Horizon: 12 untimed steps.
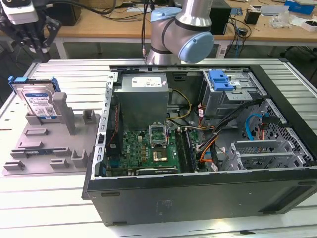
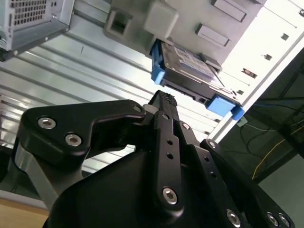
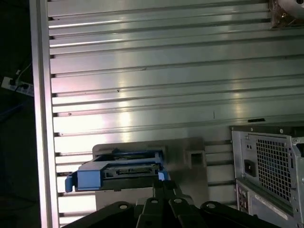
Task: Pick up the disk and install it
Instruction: 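Reach for the disk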
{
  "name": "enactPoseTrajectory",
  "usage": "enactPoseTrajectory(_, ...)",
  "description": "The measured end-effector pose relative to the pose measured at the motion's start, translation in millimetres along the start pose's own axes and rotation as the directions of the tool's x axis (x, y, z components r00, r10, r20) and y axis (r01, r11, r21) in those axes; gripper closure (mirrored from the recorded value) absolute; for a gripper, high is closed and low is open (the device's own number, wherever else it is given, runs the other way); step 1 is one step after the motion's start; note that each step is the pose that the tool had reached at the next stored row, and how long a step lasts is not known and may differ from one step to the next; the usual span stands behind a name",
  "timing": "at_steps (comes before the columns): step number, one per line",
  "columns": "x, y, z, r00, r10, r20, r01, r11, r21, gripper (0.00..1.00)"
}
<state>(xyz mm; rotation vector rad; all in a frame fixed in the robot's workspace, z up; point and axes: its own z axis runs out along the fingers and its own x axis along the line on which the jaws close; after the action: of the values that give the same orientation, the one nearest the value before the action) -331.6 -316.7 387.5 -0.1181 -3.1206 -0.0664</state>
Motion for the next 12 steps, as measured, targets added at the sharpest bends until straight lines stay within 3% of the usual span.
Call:
enactPoseTrajectory(7, 32.1, 10.1, 3.8, 1.0, 0.0, -0.0012, 0.0, 1.0, 0.0001, 0.89)
enactPoseTrajectory(11, 58.3, 17.2, 6.8, 1.0, 0.0, -0.0016, 0.0, 1.0, 0.0009, 0.89)
enactPoseTrajectory(12, 59.0, 17.2, 6.9, 1.0, 0.0, -0.0016, 0.0, 1.0, 0.0016, 0.89)
